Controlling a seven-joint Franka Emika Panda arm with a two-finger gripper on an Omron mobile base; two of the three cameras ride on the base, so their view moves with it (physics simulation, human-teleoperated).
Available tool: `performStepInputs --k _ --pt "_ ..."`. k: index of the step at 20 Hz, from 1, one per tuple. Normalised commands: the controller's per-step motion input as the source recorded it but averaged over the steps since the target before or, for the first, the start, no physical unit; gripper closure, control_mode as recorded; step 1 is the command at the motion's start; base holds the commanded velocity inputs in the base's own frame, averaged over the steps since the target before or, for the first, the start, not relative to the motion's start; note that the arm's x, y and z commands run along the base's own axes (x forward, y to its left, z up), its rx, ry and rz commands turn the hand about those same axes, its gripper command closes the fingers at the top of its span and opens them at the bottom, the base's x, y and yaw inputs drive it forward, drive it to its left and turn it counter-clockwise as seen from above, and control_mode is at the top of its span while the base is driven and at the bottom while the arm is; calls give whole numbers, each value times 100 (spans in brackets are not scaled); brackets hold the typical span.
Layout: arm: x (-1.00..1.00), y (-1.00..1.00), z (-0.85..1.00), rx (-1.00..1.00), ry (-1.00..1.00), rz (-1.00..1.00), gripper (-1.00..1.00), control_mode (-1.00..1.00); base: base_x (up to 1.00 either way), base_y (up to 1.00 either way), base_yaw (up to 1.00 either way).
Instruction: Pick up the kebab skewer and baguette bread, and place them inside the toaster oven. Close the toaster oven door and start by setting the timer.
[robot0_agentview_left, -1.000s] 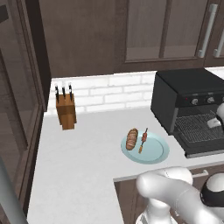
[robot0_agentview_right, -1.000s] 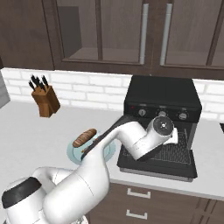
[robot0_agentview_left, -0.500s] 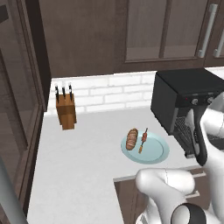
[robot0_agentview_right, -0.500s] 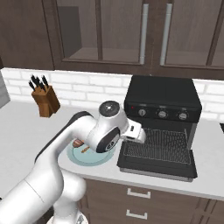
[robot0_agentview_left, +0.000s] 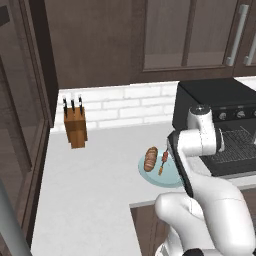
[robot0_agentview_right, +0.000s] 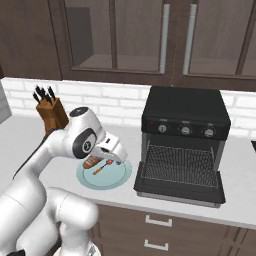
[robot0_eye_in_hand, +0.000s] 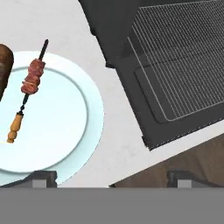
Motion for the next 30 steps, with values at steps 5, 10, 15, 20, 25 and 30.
performStepInputs --k 5,10,15,20,25,30 --pt "37 98 -5 1 24 3 -100 -100 0 0 0" --pt "75 95 -3 0 21 9 -100 -100 0 0 0" --pt "57 26 -37 1 5 4 -100 -100 0 0 0" --pt "27 0 -39 14 -1 0 -100 -100 0 0 0" --pt "20 -2 -42 21 -4 0 -100 -100 0 0 0" --pt "-1 -5 -27 13 -14 0 -100 -100 0 0 0"
